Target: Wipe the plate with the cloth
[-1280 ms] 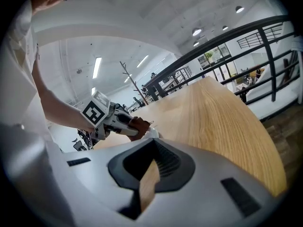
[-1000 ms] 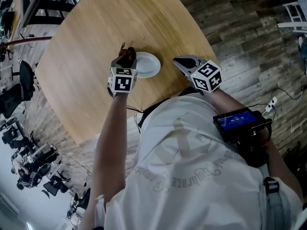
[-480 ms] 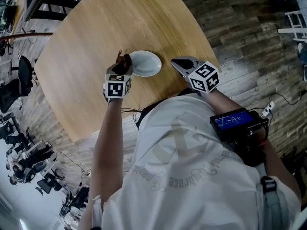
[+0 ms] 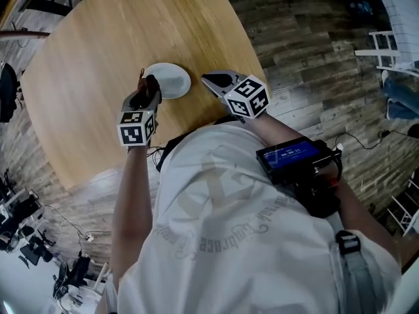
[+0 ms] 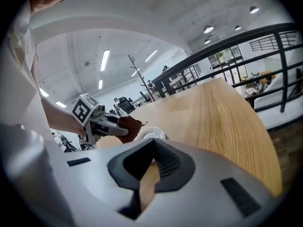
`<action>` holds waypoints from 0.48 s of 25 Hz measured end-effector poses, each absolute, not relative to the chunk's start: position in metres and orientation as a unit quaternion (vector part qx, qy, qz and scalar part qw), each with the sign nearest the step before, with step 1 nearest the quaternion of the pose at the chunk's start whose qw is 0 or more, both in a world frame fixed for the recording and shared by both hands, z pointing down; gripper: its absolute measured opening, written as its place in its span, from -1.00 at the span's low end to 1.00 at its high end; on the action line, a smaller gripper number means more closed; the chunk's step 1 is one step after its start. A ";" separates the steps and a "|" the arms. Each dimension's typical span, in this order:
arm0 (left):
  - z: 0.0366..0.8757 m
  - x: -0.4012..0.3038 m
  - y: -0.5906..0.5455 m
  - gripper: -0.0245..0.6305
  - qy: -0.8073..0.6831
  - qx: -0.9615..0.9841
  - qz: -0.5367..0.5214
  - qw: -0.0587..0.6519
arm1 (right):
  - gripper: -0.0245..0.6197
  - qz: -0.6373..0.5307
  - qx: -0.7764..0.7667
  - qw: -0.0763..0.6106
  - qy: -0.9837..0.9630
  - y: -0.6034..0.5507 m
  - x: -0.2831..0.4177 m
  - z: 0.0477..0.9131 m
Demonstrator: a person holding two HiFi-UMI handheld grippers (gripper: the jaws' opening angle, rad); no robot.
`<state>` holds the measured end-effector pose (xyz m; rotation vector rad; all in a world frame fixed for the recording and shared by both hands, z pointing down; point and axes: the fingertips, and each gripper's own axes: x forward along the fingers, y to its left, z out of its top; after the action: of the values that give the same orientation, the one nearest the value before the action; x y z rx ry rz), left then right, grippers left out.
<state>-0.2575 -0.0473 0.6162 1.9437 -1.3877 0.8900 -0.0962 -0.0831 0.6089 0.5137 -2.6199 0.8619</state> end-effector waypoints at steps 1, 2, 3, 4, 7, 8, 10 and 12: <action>0.610 -0.257 -0.045 -0.41 -0.530 0.730 0.320 0.291 | -0.89 0.298 0.176 0.168 -0.923 -0.083 -0.097 0.607; 0.604 -0.256 -0.043 -0.41 -0.540 0.729 0.305 0.290 | -0.89 0.293 0.171 0.169 -0.925 -0.085 -0.099 0.604; 0.599 -0.256 -0.041 -0.41 -0.552 0.727 0.289 0.289 | -0.89 0.287 0.165 0.170 -0.928 -0.087 -0.100 0.601; 0.593 -0.256 -0.039 -0.41 -0.563 0.725 0.275 0.288 | -0.89 0.280 0.159 0.170 -0.931 -0.089 -0.102 0.597; 0.577 -0.258 -0.030 -0.41 -0.590 0.720 0.237 0.279 | -0.89 0.263 0.138 0.159 -0.942 -0.093 -0.112 0.581; 0.572 -0.257 -0.027 -0.41 -0.597 0.720 0.226 0.274 | -0.89 0.257 0.132 0.152 -0.945 -0.094 -0.116 0.574; 0.564 -0.254 -0.022 -0.41 -0.607 0.721 0.207 0.262 | -0.89 0.248 0.124 0.137 -0.951 -0.098 -0.120 0.559; 0.555 -0.250 -0.017 -0.41 -0.615 0.723 0.187 0.251 | -0.89 0.237 0.116 0.122 -0.957 -0.101 -0.124 0.543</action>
<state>-0.2504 -0.0171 0.5547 1.9689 -1.6752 0.5102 -0.1241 -0.1009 0.5430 0.3392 -2.7920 0.6927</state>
